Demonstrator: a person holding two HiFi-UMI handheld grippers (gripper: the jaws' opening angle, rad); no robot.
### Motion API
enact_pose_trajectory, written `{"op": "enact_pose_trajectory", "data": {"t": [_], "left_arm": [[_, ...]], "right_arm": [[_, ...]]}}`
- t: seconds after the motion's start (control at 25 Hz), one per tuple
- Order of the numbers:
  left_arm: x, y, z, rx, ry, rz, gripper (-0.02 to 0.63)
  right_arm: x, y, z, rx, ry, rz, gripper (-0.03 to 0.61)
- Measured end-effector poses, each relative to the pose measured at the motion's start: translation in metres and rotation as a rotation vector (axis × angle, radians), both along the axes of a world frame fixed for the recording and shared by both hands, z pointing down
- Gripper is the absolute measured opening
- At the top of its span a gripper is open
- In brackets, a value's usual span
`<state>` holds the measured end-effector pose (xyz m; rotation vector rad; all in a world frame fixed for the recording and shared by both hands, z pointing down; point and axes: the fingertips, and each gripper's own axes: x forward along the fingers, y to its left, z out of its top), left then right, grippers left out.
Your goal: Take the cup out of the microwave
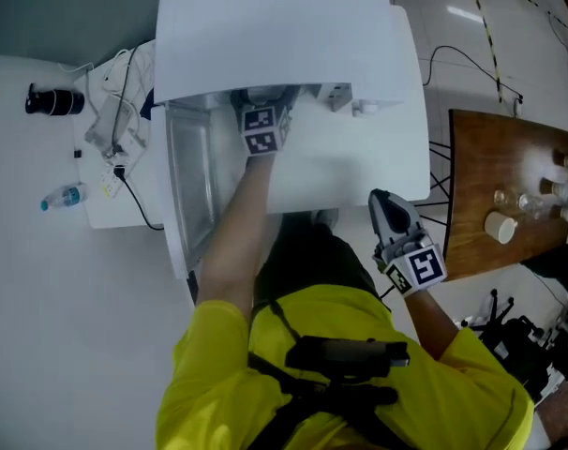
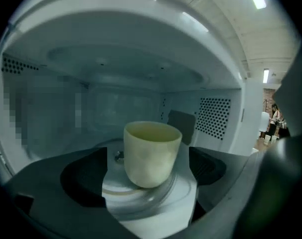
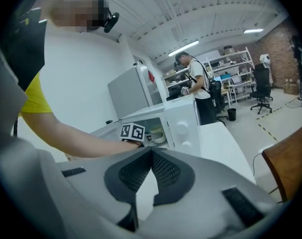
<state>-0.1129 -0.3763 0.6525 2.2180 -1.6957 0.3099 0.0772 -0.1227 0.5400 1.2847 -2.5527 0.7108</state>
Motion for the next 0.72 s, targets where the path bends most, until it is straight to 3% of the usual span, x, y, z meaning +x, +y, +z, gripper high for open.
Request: {"op": "enact_pose_trajectory", "data": {"t": [0.28, 0.36, 0.44, 0.72], "left_arm": [[0.013, -0.030, 0.018, 0.002, -0.060, -0.002, 0.503], [0.010, -0.036, 0.021, -0.012, -0.069, -0.030, 0.452], [0.011, -0.041, 0.021, -0.019, -0.076, -0.031, 0.440], [0.000, -0.014, 0.008, 0.008, -0.062, -0.018, 0.436]], "right_arm": [[0.032, 0.006, 0.004, -0.009, 0.028, 0.062, 0.005], [0.037, 0.010, 0.004, -0.013, 0.032, 0.075, 0.005], [0.039, 0.016, 0.005, -0.018, 0.045, 0.074, 0.005], [0.038, 0.035, 0.003, -0.012, 0.073, 0.063, 0.005]]}}
